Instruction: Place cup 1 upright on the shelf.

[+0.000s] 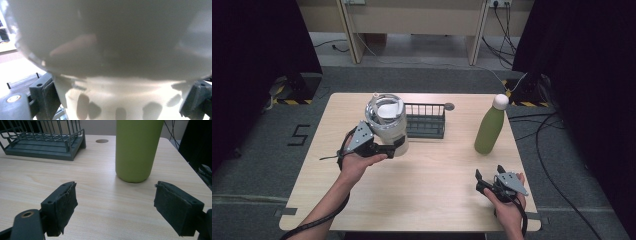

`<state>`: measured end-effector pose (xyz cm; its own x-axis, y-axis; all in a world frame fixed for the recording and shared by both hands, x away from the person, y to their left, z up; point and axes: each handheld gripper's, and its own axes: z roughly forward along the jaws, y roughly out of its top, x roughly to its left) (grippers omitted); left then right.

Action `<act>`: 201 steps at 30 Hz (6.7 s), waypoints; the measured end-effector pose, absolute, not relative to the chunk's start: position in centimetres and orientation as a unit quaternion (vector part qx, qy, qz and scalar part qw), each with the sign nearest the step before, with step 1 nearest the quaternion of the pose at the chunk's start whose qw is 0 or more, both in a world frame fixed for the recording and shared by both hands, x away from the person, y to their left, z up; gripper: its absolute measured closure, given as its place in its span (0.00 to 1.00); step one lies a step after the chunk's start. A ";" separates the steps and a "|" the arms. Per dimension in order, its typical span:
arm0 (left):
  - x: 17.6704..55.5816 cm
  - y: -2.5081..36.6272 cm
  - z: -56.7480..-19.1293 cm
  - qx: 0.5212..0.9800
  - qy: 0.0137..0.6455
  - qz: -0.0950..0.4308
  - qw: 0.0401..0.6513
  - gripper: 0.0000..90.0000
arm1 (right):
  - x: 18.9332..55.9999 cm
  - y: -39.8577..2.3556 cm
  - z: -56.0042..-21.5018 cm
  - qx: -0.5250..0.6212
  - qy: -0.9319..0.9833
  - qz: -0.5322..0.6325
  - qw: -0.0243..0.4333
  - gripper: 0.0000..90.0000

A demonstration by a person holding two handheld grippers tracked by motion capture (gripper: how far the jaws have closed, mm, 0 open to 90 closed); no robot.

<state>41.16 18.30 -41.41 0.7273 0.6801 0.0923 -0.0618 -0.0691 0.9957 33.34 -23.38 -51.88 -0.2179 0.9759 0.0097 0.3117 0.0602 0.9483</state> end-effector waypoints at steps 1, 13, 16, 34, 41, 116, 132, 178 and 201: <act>41.2 18.3 -41.4 0.672 0.231 0.289 0.642 0.11 | 33.3 -23.4 -51.9 0.510 0.631 0.458 0.362 0.20; 42.1 18.4 -40.8 0.667 0.237 0.290 0.643 0.11 | 33.3 -23.4 -51.9 0.510 0.632 0.458 0.362 0.20; 42.3 18.4 -40.6 0.666 0.239 0.292 0.644 0.11 | 33.3 -23.4 -51.9 0.511 0.631 0.457 0.362 0.20; 43.6 18.3 -39.8 0.666 0.241 0.301 0.639 0.11 | 33.4 -23.4 -51.9 0.510 0.632 0.457 0.363 0.20; 44.0 18.2 -39.6 0.664 0.246 0.302 0.638 0.11 | 33.3 -23.5 -51.9 0.511 0.631 0.456 0.364 0.20; 50.3 15.2 -36.7 0.655 0.267 0.315 0.633 0.11 | 33.3 -23.5 -51.9 0.508 0.632 0.460 0.362 0.20; 52.2 14.7 -36.6 0.657 0.276 0.317 0.626 0.11 | 33.2 -23.4 -51.9 0.511 0.629 0.462 0.360 0.20; 55.4 15.3 -38.7 0.659 0.310 0.325 0.603 0.11 | 33.4 -23.3 -52.0 0.507 0.633 0.462 0.360 0.21; 56.1 15.6 -39.9 0.661 0.322 0.329 0.593 0.11 | 33.4 -23.2 -52.0 0.506 0.634 0.462 0.358 0.21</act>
